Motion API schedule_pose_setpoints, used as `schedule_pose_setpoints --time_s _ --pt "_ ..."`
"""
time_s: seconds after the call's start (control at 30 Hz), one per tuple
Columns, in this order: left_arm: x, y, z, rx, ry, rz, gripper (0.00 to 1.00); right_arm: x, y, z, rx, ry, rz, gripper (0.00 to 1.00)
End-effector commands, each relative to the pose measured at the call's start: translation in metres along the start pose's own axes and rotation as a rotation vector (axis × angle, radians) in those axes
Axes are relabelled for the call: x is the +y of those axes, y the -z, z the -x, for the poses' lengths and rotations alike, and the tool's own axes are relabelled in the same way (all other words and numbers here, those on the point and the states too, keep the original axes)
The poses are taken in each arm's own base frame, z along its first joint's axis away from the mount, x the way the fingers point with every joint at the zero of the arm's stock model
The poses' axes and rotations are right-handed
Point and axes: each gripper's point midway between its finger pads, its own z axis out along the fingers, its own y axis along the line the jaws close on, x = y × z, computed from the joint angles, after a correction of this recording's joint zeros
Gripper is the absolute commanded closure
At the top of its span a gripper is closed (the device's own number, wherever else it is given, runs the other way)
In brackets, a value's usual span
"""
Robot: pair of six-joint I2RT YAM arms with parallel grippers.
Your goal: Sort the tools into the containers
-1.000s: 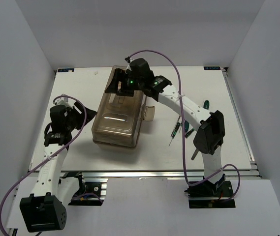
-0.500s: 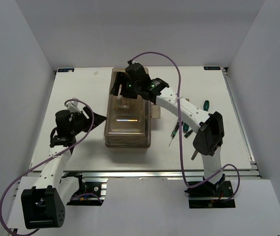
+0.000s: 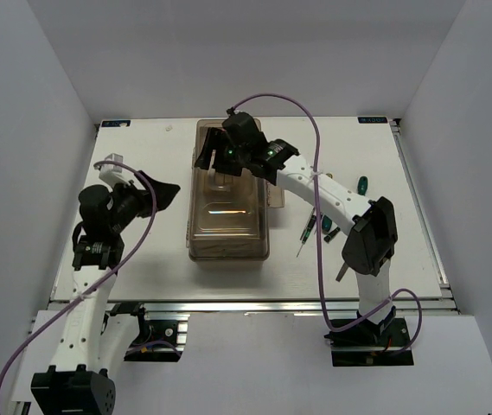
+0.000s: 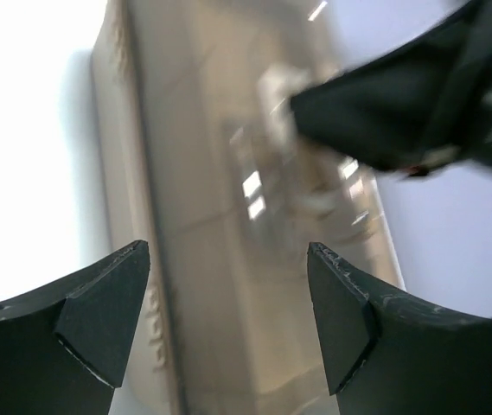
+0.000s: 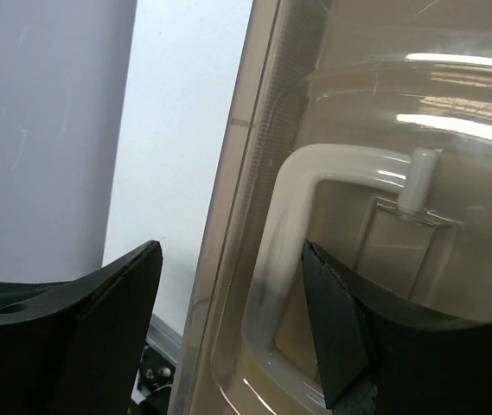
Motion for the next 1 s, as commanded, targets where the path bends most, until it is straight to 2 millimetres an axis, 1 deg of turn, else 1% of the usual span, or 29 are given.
schedule_pose_setpoints --time_s 0.0,0.03,0.07,0.1,0.13,0.17,0.23,0.33,0.37,0.4,0.47,0.53,0.57,0.6,0.7,0.73,0.83,0.87,0.9,0.97 --pt "-0.02 0.009 0.029 -0.076 -0.079 -0.021 0.17 0.009 0.008 -0.021 0.102 -0.064 0.073 0.29" --pt "-0.027 0.007 0.035 -0.088 -0.088 -0.051 0.17 0.012 0.011 -0.025 0.133 -0.081 0.109 0.3" --pt "-0.028 0.003 0.035 -0.075 -0.082 -0.069 0.17 0.016 0.012 -0.025 0.141 -0.087 0.13 0.3" --pt "-0.035 0.001 0.031 -0.05 -0.068 -0.114 0.17 0.02 0.014 -0.024 0.146 -0.095 0.15 0.3" --pt "-0.04 -0.002 0.033 -0.053 -0.072 -0.147 0.17 0.027 0.016 -0.02 0.151 -0.103 0.192 0.3" --pt "-0.04 -0.007 0.031 -0.035 -0.061 -0.161 0.16 0.03 0.018 -0.018 0.15 -0.108 0.209 0.3" --pt "-0.046 -0.01 0.031 -0.02 -0.05 -0.207 0.16 0.036 0.021 -0.008 0.14 -0.123 0.246 0.31" --pt "-0.046 -0.016 0.029 0.006 -0.042 -0.225 0.16 0.043 0.028 0.005 0.13 -0.14 0.296 0.32" --pt "-0.046 -0.018 0.028 0.013 -0.042 -0.229 0.16 0.048 0.031 0.01 0.124 -0.14 0.322 0.33" --pt "-0.045 -0.021 0.027 0.026 -0.034 -0.228 0.16 0.049 0.033 0.015 0.115 -0.144 0.329 0.33" --pt "-0.049 -0.023 0.029 0.023 -0.043 -0.262 0.16 0.054 0.038 0.022 0.109 -0.151 0.356 0.33" --pt "-0.049 -0.028 0.029 0.034 -0.028 -0.277 0.16 0.057 0.042 0.026 0.108 -0.162 0.371 0.34" --pt "-0.059 -0.03 0.021 0.059 -0.027 -0.305 0.16 0.058 0.043 0.026 0.109 -0.162 0.375 0.34" --pt "-0.062 -0.032 0.022 0.06 -0.03 -0.315 0.16 0.057 0.045 0.027 0.109 -0.166 0.376 0.34" --pt "-0.071 -0.042 0.013 0.087 -0.025 -0.336 0.16 0.054 0.045 0.024 0.122 -0.182 0.378 0.34" --pt "-0.074 -0.048 0.007 0.107 -0.021 -0.338 0.16 0.052 0.045 0.024 0.127 -0.188 0.379 0.35" --pt "-0.074 -0.059 -0.004 0.138 -0.008 -0.322 0.17 0.05 0.045 0.024 0.13 -0.198 0.387 0.35" --pt "-0.071 -0.066 -0.01 0.151 -0.003 -0.294 0.17 0.05 0.045 0.026 0.129 -0.2 0.387 0.36" --pt "-0.067 -0.069 -0.016 0.167 0.004 -0.266 0.18 0.048 0.044 0.027 0.129 -0.201 0.388 0.36" --pt "-0.059 -0.079 -0.019 0.165 0.004 -0.2 0.21 0.046 0.044 0.027 0.132 -0.205 0.39 0.36"
